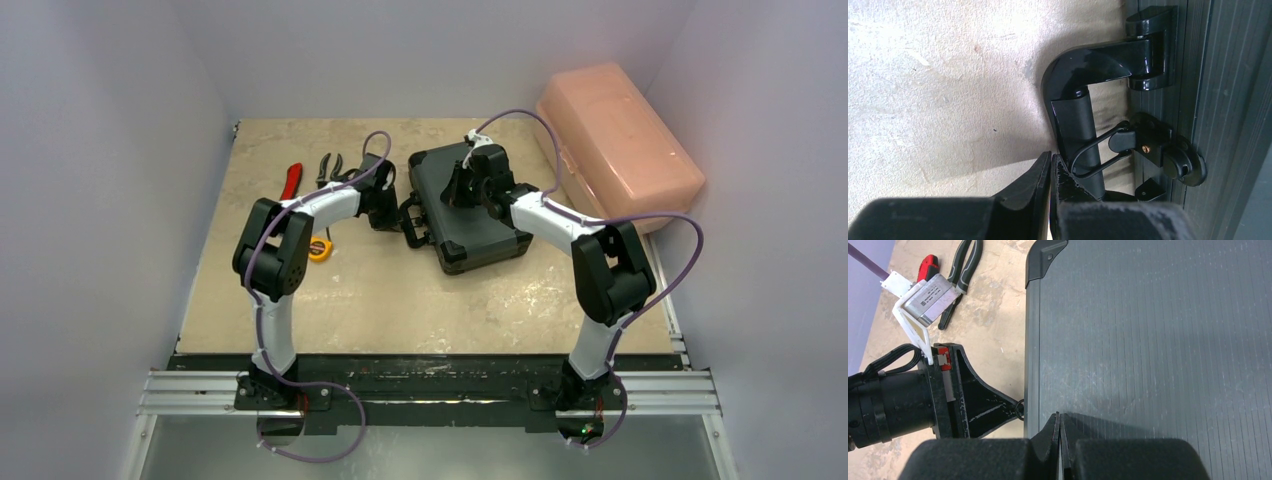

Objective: Pack up texas hold em set

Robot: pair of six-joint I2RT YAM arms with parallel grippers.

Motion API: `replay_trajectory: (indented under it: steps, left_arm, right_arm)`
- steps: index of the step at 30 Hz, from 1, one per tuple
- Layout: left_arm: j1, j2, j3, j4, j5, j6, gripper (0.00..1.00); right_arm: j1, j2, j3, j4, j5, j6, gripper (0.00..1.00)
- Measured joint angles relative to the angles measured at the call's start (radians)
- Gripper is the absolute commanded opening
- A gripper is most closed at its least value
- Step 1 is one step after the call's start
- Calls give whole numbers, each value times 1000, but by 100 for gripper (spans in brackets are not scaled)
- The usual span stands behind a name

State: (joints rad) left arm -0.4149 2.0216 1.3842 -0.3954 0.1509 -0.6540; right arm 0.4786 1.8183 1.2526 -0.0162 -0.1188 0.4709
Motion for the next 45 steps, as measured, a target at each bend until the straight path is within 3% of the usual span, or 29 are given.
replay_trajectory:
  steps: [45]
  left_arm:
    - [-45, -4, 82, 14, 38, -9, 0]
  right_arm:
    - [0, 7, 0, 11, -6, 9, 0]
